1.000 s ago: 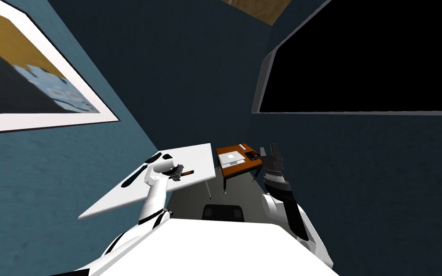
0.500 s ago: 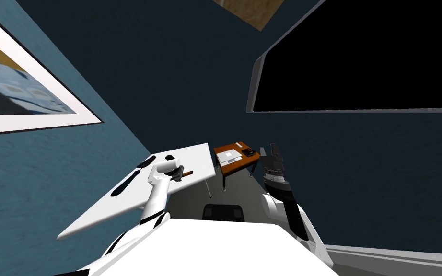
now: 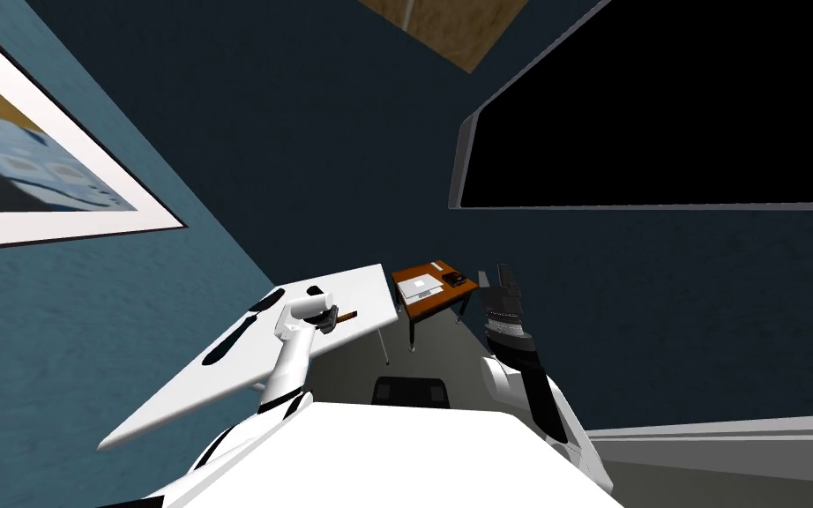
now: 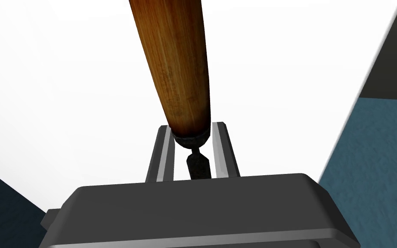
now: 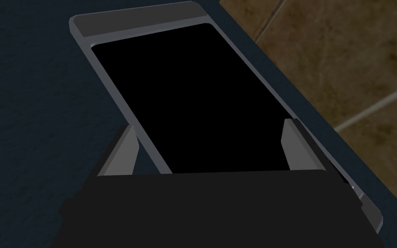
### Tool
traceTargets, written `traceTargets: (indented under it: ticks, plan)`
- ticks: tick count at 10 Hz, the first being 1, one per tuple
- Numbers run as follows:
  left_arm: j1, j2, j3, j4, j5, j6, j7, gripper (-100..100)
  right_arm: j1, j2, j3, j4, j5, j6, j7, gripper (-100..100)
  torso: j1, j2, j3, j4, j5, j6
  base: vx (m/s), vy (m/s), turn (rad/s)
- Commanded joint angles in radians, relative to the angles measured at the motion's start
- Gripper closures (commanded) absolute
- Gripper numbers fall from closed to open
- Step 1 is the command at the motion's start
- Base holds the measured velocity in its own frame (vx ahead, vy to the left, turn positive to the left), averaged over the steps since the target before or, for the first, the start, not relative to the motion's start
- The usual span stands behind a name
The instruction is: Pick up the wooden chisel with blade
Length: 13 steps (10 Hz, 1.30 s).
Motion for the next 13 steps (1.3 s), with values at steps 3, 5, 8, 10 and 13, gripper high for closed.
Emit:
traceTargets:
  ticks: [3, 5, 8, 10, 13]
  plan:
    - [0.0, 0.0, 0.0, 0.0, 0.0, -0.001, 0.0, 100, 0.0, 0.0, 0.0, 0.0, 0.0, 0.0, 0.0, 0, 0.0, -0.001, -0.001, -0.001, 0.0, 0.0, 0.0, 0.0, 0.0]
    - [-0.003, 0.002, 0.01, -0.011, 0.011, 0.012, -0.032, 100, 0.0, 0.0, 0.0, 0.0, 0.0, 0.0, 0.0, 0, 0.0, -0.001, -0.001, 0.0, 0.0, 0.0, 0.025, -0.026, 0.132]
    - [-0.007, 0.005, 0.03, -0.04, 0.03, 0.044, -0.093, 100, 0.0, 0.0, 0.0, 0.0, 0.0, 0.0, 0.0, 0, -0.006, -0.005, -0.003, -0.001, -0.001, 0.0, 0.068, -0.095, 0.189]
    - [-0.009, 0.006, 0.039, -0.055, 0.04, 0.06, -0.124, 100, 0.0, 0.0, 0.0, 0.0, 0.0, 0.0, 0.0, 0, -0.006, -0.004, -0.003, -0.001, -0.002, 0.0, 0.057, -0.071, 0.141]
    - [-0.011, 0.007, 0.042, -0.057, 0.041, 0.064, -0.131, 0, 0.0, 0.0, 0.0, 0.0, 0.0, 0.0, 0.0, 0, -0.002, -0.003, -0.002, -0.001, -0.001, 0.001, 0.024, -0.023, 0.052]
